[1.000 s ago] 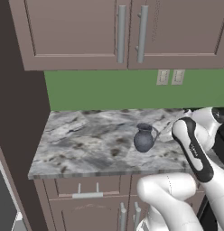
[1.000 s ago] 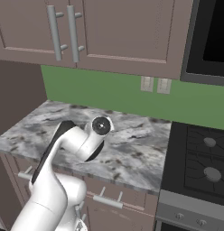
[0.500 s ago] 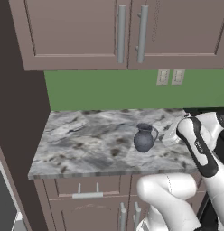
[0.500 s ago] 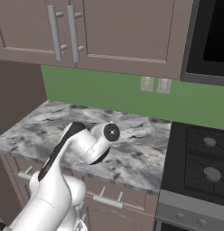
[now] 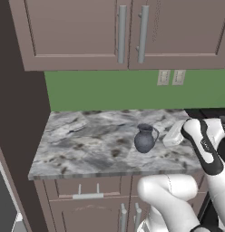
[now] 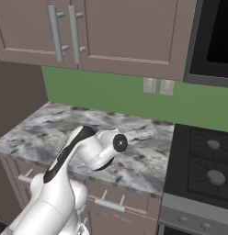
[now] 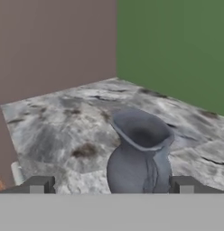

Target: Move the bottled drink and potato from the top shelf to the second highest shelf to make space. Then, place the pitcher from the counter on the cleared top shelf.

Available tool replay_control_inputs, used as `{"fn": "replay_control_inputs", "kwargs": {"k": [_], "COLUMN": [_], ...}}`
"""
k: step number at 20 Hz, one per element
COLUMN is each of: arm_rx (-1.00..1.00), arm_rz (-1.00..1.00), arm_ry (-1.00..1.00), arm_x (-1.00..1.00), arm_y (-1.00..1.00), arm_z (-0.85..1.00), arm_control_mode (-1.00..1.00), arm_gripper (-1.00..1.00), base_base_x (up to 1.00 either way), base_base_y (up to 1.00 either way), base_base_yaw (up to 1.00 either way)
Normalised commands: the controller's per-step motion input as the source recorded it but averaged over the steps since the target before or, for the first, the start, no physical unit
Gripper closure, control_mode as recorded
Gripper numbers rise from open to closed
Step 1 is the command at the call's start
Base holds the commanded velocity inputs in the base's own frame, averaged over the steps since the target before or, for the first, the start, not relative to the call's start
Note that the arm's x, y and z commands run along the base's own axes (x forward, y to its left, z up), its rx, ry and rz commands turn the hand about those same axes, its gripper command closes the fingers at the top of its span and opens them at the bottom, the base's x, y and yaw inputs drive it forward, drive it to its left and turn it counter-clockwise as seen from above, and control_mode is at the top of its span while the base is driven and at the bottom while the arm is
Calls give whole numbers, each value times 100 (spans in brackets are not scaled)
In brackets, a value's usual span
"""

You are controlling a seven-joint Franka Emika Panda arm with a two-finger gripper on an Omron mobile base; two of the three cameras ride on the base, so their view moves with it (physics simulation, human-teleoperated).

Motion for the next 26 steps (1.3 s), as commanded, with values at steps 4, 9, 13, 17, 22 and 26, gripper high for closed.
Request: {"fn": "replay_control_inputs", "kwargs": {"k": [4,9,13,17,22,26], "arm_rx": [16,8,0,0,0,0], "arm_rz": [0,0,0,1,3,5], "arm_ry": [0,0,0,0,0,0], "arm_x": [9,19,26,24,20,17], "arm_y": [0,0,0,-4,-9,-4], "arm_z": [0,0,-6,-16,-21,-22], "arm_control_mode": [-100,-100,-100,-100,-100,-100], "arm_gripper": [-100,-100,-100,-100,-100,-100], "base_base_x": [0,0,0,0,0,0], "base_base_y": [0,0,0,0,0,0], "base_base_yaw": [0,0,0,0,0,0]}}
